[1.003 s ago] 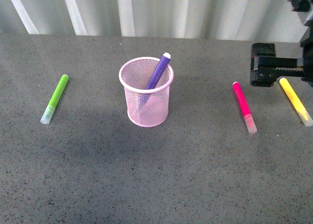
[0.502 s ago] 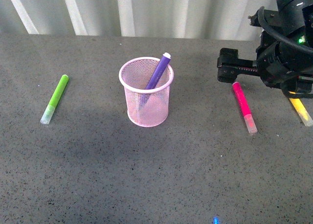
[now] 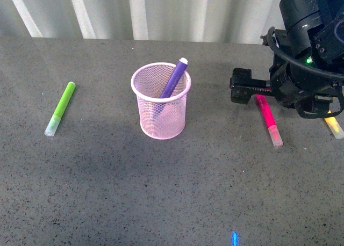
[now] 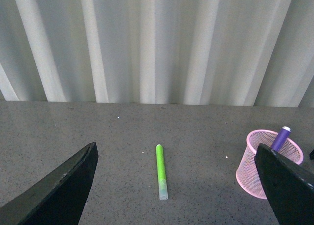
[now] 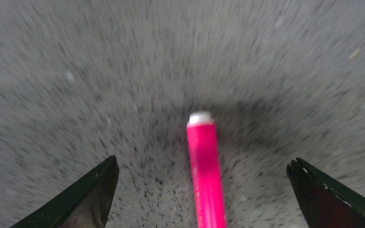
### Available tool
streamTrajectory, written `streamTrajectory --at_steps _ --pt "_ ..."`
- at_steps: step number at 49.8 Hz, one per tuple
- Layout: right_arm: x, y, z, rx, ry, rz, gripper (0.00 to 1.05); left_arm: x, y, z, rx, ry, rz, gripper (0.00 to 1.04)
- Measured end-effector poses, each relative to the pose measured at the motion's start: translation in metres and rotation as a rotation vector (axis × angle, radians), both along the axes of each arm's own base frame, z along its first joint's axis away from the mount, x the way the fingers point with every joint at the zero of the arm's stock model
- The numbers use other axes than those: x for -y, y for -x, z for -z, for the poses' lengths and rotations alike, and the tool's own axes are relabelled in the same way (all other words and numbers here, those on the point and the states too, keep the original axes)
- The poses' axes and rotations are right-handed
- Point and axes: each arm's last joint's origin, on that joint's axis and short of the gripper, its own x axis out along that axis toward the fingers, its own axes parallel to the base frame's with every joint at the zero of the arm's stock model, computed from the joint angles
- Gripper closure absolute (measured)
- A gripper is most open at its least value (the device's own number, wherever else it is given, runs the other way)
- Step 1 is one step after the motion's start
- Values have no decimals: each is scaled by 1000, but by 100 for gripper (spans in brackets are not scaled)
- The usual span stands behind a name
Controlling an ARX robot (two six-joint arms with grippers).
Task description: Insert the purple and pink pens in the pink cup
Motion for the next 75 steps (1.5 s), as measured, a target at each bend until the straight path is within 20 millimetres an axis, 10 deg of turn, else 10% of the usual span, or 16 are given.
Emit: streamTrajectory --at_steps 11,37,48,60,75 --pt "0 -1 4 -14 1 -4 7 0 0 0 0 0 0 7" --pt "2 1 8 10 -40 -59 87 0 0 0 0 0 0 7" --pt "7 8 5 112 6 -90 93 0 0 0 0 0 0 7" --pt "-9 23 -52 523 39 -237 93 0 0 0 0 0 0 7" --pt "-86 61 -118 975 -41 -519 93 0 0 0 0 0 0 7"
